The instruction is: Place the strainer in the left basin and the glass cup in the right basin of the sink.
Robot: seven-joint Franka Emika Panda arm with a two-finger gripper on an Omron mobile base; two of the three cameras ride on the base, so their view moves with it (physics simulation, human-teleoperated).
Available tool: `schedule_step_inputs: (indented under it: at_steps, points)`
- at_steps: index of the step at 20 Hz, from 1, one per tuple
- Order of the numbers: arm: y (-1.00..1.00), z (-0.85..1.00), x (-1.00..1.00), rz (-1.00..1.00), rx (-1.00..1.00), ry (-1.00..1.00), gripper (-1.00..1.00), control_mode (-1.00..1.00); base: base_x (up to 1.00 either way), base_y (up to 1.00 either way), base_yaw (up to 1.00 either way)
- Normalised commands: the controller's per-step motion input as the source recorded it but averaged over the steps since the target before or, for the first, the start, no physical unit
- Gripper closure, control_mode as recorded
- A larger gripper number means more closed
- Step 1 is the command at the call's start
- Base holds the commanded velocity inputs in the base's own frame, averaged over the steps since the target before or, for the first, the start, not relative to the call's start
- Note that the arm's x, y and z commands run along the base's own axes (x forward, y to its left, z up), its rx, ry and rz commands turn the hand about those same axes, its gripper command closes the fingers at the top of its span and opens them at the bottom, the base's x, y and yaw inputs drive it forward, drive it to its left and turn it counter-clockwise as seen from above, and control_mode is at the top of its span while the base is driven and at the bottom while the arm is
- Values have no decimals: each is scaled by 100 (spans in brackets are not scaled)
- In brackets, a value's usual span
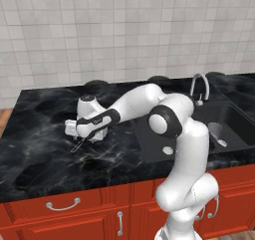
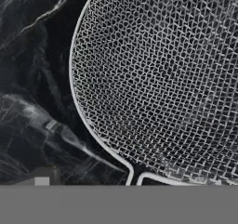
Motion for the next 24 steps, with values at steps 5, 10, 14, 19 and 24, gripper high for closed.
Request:
schedule_step_inputs:
  at_steps: [5, 10, 14, 19, 24]
  points:
    - [25, -24, 32, -9, -5, 6, 100, -100, 0, 0, 0]
    - [15, -25, 11, -9, -2, 4, 100, -100, 0, 0, 0]
    - [0, -13, 0, -8, 0, 0, 100, -100, 0, 0, 0]
    - [-7, 0, 0, -8, -2, 0, 100, -100, 0, 0, 0]
    - [-27, 2, -6, -7, -3, 0, 100, -100, 0, 0, 0]
